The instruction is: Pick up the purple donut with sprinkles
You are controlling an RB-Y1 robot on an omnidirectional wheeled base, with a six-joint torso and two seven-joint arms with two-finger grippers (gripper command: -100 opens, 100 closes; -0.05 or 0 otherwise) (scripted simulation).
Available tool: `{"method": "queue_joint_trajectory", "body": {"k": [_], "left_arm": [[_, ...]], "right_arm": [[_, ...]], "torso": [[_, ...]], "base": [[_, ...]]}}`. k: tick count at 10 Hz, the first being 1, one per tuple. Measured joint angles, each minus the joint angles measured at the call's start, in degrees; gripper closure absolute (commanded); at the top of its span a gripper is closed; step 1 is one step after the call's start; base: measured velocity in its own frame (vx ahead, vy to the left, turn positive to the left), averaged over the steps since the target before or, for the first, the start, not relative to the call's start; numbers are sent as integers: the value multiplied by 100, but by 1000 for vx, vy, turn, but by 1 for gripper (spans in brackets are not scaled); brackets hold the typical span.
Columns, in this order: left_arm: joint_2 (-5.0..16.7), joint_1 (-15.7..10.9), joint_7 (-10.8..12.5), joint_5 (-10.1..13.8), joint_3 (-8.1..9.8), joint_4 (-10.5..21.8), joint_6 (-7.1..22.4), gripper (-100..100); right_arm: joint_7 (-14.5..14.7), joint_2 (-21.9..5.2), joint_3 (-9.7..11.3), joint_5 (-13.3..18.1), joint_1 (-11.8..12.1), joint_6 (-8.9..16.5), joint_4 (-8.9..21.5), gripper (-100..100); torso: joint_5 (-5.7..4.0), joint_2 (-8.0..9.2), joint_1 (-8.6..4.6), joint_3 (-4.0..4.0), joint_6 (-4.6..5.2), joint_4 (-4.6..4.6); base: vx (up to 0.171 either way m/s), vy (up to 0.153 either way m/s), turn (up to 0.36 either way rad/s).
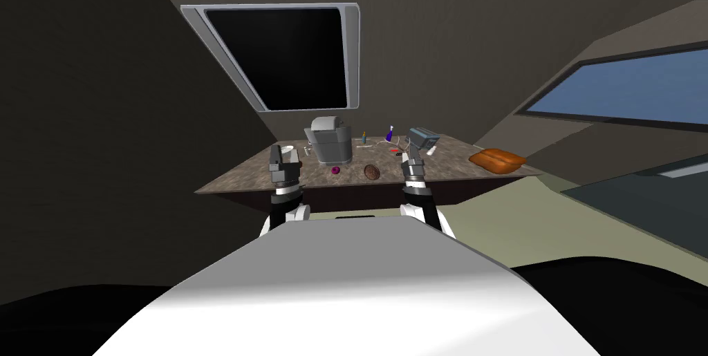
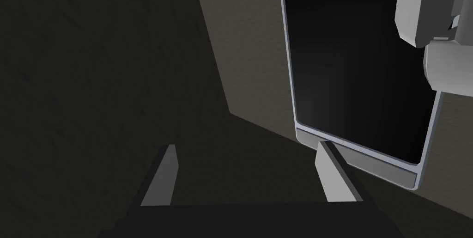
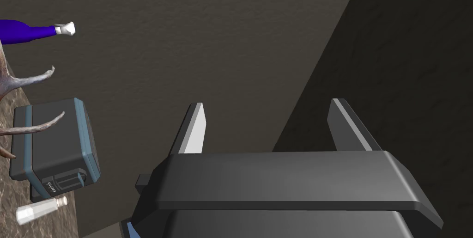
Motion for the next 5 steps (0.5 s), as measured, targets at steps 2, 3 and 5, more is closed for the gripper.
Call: {"method": "queue_joint_trajectory", "body": {"k": [2, 3, 5], "left_arm": [[201, -114, 119, 46, 9, 75, 253, -100], [295, -241, 190, 65, 20, 139, 439, -100], [512, -385, 379, 131, 54, 192, 790, -100]], "right_arm": [[0, 0, 0, 0, 0, 0, 0, 0], [0, 0, 0, 0, -1, 0, 0, 0], [0, 0, 0, 0, -1, 0, 0, 0]], "torso": [[0, 7, -1, 4, 1, 1], [0, 10, -1, 6, 1, 2], [0, 14, 1, 8, 0, 3]], "base": [[-32, -7, -35], [-39, -5, -36], [-34, 2, -17]]}}
